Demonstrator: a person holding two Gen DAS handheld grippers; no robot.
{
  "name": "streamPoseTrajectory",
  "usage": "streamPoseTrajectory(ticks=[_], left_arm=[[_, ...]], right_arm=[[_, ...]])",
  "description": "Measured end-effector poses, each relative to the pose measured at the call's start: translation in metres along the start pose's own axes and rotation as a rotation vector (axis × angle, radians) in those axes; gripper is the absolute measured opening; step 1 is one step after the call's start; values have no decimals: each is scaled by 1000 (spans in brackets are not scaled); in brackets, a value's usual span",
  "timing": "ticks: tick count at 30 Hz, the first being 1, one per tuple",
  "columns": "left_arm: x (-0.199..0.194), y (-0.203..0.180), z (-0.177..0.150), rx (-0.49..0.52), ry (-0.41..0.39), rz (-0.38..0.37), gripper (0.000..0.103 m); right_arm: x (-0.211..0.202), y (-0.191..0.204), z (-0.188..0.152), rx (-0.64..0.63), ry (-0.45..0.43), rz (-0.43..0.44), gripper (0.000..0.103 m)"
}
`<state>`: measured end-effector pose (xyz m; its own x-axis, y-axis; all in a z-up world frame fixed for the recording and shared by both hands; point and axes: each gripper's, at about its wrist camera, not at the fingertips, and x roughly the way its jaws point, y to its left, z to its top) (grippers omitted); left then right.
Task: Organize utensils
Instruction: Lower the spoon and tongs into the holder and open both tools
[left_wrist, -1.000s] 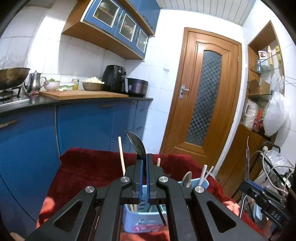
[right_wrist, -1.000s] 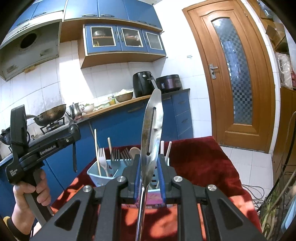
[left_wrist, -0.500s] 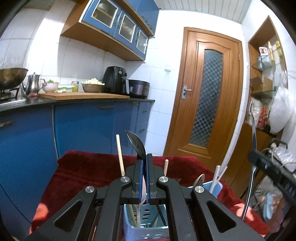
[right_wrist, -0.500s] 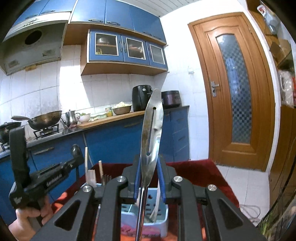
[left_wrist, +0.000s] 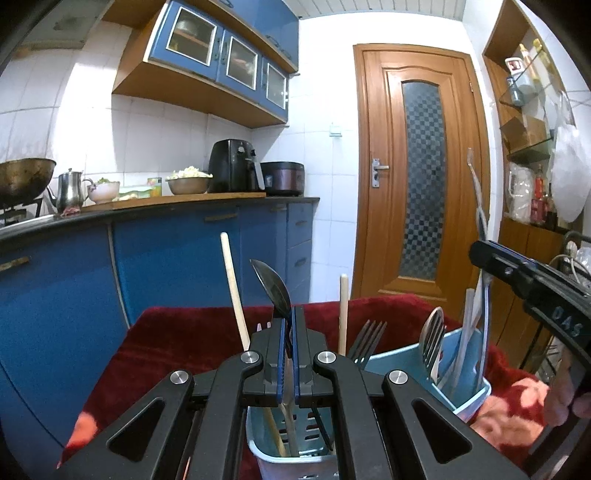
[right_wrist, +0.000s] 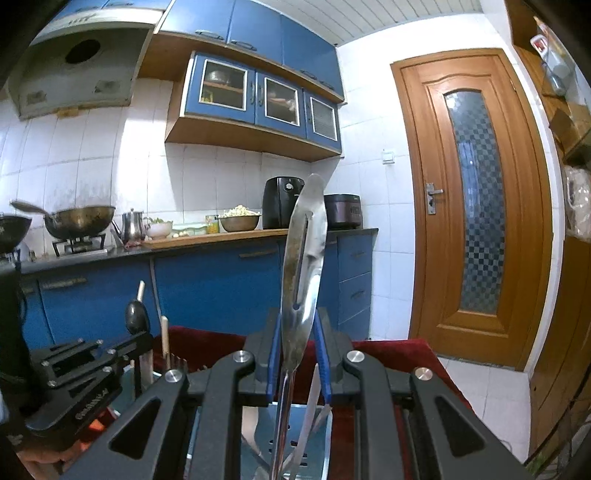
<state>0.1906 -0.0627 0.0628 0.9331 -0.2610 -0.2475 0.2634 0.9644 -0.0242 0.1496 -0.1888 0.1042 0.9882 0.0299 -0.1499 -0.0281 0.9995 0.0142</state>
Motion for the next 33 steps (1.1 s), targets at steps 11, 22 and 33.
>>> streamPoseTrajectory(ticks=[11, 22, 33], left_arm=[[-4, -7, 2, 6, 28, -4, 24], [-30, 2, 9, -61, 47, -18, 31], [-76, 14, 14, -104, 65, -6, 31]], right_arm=[[5, 3, -14, 5, 75, 44, 29], [-27, 8, 3, 43, 39, 71, 33], [-73, 19, 5, 85, 80, 87, 36]])
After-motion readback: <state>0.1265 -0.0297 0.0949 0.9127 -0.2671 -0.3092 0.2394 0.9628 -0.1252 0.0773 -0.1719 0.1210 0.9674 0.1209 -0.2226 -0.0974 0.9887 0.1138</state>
